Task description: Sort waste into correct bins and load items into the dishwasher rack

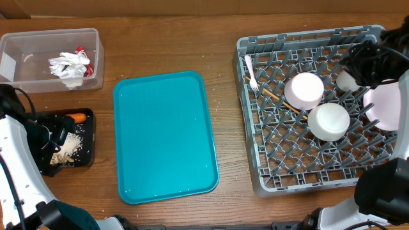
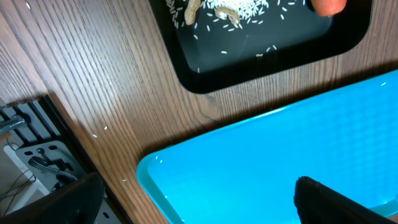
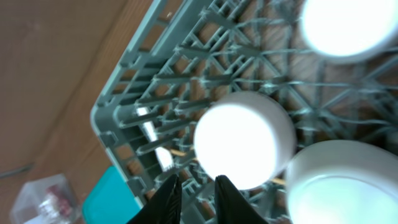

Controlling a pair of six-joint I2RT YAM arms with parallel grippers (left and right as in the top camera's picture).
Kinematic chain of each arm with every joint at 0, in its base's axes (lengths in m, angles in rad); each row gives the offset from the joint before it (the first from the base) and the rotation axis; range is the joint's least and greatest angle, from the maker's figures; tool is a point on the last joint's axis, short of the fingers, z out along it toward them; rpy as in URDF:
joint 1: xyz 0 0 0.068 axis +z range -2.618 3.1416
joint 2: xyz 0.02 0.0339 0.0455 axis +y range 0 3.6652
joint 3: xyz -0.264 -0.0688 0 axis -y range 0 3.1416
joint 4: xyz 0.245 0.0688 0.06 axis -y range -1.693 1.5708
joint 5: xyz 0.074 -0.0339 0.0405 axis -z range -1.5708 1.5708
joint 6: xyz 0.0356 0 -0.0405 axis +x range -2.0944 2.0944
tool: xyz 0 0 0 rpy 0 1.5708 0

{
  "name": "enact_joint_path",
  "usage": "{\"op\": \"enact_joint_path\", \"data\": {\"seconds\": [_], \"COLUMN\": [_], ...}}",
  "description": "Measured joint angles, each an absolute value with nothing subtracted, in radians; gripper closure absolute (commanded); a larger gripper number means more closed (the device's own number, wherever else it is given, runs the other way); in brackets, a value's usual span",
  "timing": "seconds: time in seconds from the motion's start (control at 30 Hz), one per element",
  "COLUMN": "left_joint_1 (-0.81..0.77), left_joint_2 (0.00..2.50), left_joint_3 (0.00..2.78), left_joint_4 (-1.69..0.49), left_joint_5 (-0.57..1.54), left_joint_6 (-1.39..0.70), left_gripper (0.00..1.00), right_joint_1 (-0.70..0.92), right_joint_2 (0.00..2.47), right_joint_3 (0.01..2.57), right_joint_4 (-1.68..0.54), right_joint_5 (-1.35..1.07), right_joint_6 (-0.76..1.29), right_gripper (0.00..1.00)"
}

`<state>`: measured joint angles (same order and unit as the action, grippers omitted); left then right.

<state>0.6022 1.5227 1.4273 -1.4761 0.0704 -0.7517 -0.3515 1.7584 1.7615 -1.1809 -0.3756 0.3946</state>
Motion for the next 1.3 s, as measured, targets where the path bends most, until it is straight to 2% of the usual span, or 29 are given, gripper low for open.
{"op": "enact_joint_path", "data": {"seconds": [0.27,0.37,0.47,0.6,0.63,0.67,0.93,1.3], "left_joint_1": [0.602,0.602,0.602,0.602,0.602,0.602,0.602,0.602], "left_joint_2": [1.523,1.523,1.523,1.523,1.523,1.523,1.523,1.523], "left_joint_3": [1.427,1.427,1.427,1.427,1.427,1.427,1.427,1.427], "left_joint_4": [-1.476,-1.476,-1.476,-1.476,-1.476,-1.476,-1.476,-1.476], "left_joint_5": [0.07,0.07,0.07,0.07,0.07,0.07,0.07,0.07], "left_joint_6": [-0.752,-0.752,-0.752,-0.752,-0.752,-0.752,-0.752,-0.752], "left_gripper": [0.0,0.0,0.0,0.0,0.0,0.0,0.0,0.0], "right_joint_1": [-0.325,-0.285,-0.225,-0.126,-0.101,-0.076,0.094,0.115], "right_joint_2": [1.735,1.714,1.683,1.619,1.6,1.58,1.503,1.507], "right_joint_3": [1.833,1.833,1.833,1.833,1.833,1.833,1.843,1.782], "right_joint_4": [-1.293,-1.327,-1.364,-1.415,-1.435,-1.452,-1.602,-1.537], "right_joint_5": [-0.305,-0.299,-0.296,-0.285,-0.279,-0.273,-0.118,0.0], "right_joint_6": [0.388,0.365,0.339,0.321,0.315,0.314,0.381,0.493], "right_gripper": [0.78,0.74,0.66,0.41,0.28,0.01,0.0,0.0]}}
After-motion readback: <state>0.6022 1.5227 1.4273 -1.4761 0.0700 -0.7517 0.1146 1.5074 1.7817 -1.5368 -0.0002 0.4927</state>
